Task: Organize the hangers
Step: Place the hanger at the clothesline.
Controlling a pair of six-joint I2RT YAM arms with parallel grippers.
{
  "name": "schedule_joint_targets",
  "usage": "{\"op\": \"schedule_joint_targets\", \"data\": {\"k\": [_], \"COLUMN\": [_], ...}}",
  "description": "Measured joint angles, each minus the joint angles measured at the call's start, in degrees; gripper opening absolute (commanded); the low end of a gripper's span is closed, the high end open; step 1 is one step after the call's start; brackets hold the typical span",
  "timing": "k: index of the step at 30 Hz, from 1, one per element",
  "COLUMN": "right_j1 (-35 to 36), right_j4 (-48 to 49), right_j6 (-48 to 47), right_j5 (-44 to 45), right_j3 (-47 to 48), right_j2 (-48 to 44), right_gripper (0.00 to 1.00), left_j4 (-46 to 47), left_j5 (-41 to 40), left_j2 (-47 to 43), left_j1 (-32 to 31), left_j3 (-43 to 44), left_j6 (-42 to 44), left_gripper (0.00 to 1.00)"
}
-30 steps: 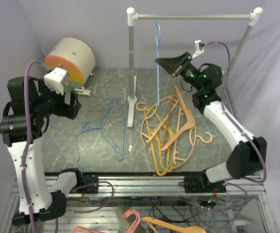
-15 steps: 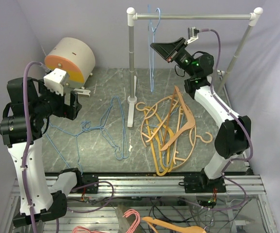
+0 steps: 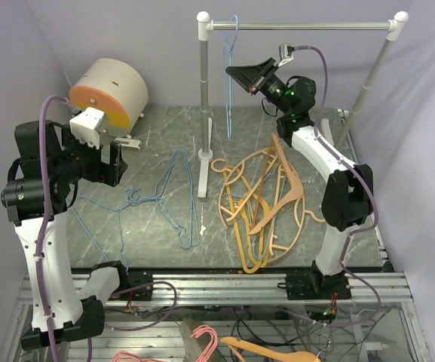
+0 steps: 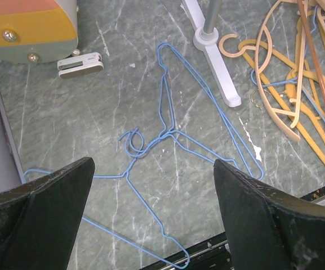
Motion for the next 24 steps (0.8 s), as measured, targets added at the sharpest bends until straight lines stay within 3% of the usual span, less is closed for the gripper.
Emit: {"op": "schedule_joint_targets", "data": {"k": [8,9,10,13,14,19,24], "right_j1": [1.2,1.4,1.6,1.8,1.8,0.7,0.5], "right_j4": [-3.0,-3.1,-3.0,-1.3,-0.6,-2.1,-1.4], "right_j6": [-1.2,-1.3,-1.4,-1.1,-1.4,-6.2,-10.7], "right_j5": [0.2,0.1,0.0,-0.3,-0.3,0.8,1.0], "right_j3": [3.7,3.9,4.0,1.9,0.0,-11.6,-25.6], "right_j2": [2.8,3.1,3.1,2.6,1.8,-6.8,-21.1], "right_gripper": [0.00,0.07,0.24,0.87,0.98,1.00,1.00], "left_j4": [0.4,0.8,0.8,1.5,1.6,1.9,2.3], "left_j5": [0.0,-0.1,-0.1,-0.6,-0.7,-0.5,1.1], "left_j2": [0.2,0.2,0.2,0.2,0.3,0.5,1.0], "left_j1": [0.2,0.2,0.2,0.2,0.2,0.3,0.3], "left_j3": [-1.2,-1.9,-2.0,-3.7,-4.3,-5.2,-6.4], "left_j6": [-0.2,-0.2,-0.2,-0.4,-0.5,-0.4,0.1], "left_gripper": [0.99,0.99,0.99,0.99,0.99,0.99,0.99]}}
